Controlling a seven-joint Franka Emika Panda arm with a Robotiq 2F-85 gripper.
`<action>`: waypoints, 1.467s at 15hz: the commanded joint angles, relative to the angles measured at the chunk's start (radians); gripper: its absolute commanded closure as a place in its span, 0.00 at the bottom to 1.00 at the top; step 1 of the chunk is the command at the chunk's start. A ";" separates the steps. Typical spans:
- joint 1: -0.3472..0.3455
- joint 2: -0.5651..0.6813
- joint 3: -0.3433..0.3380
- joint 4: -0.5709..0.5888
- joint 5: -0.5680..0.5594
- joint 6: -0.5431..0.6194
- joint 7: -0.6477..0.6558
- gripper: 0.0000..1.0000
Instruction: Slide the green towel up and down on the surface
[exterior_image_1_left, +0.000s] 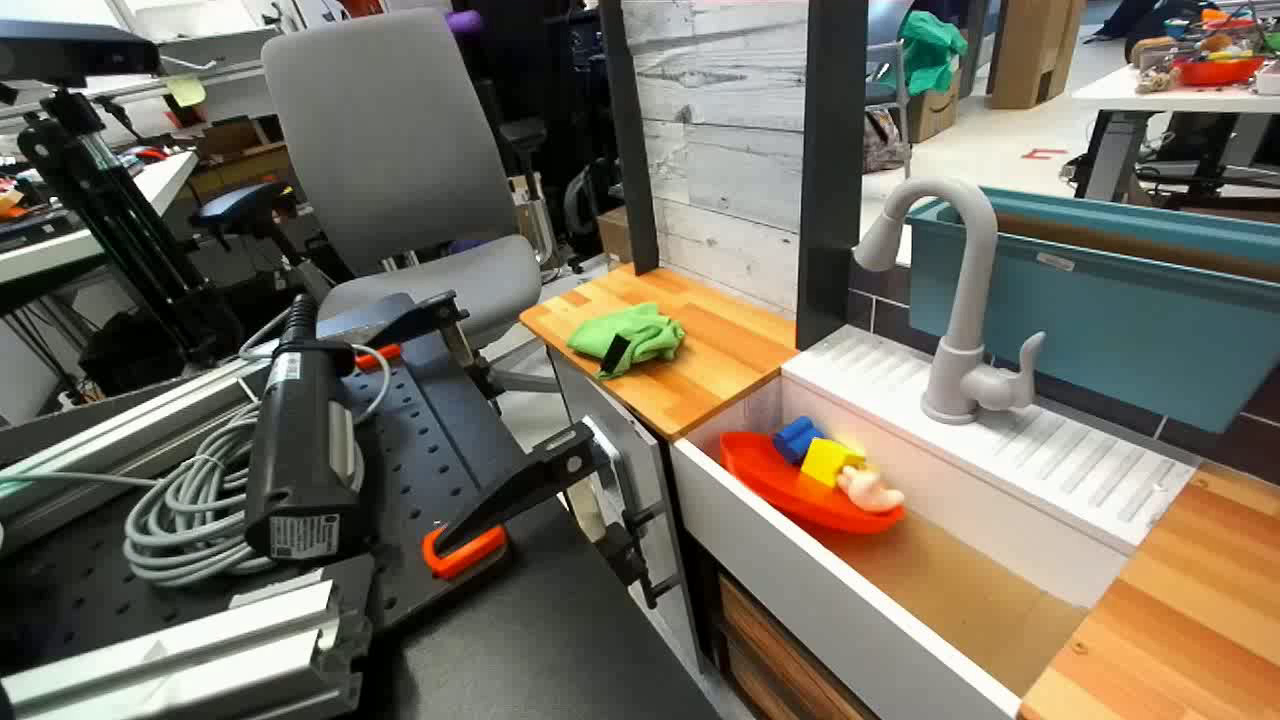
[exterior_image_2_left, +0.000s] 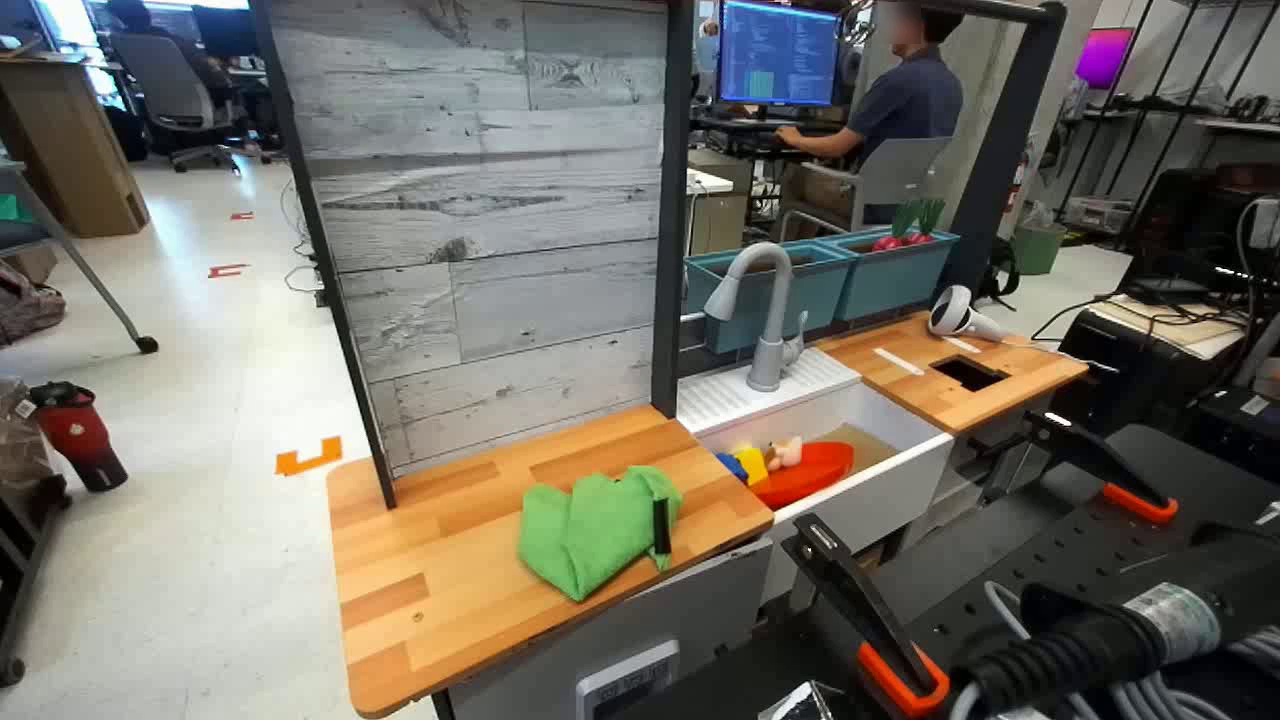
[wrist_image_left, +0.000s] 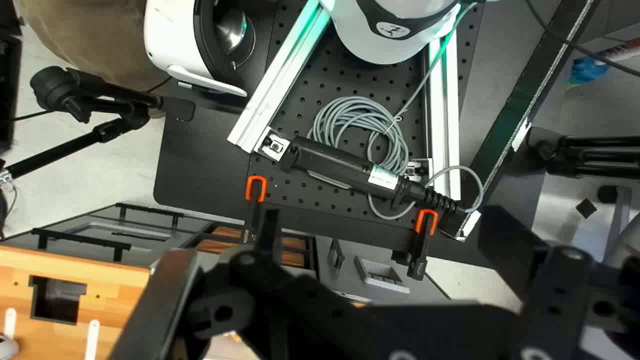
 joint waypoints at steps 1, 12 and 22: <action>0.017 0.000 -0.012 0.002 -0.006 -0.002 0.010 0.00; 0.115 0.445 0.092 -0.077 0.087 0.620 0.105 0.00; 0.113 0.657 0.134 -0.048 0.078 0.778 0.152 0.00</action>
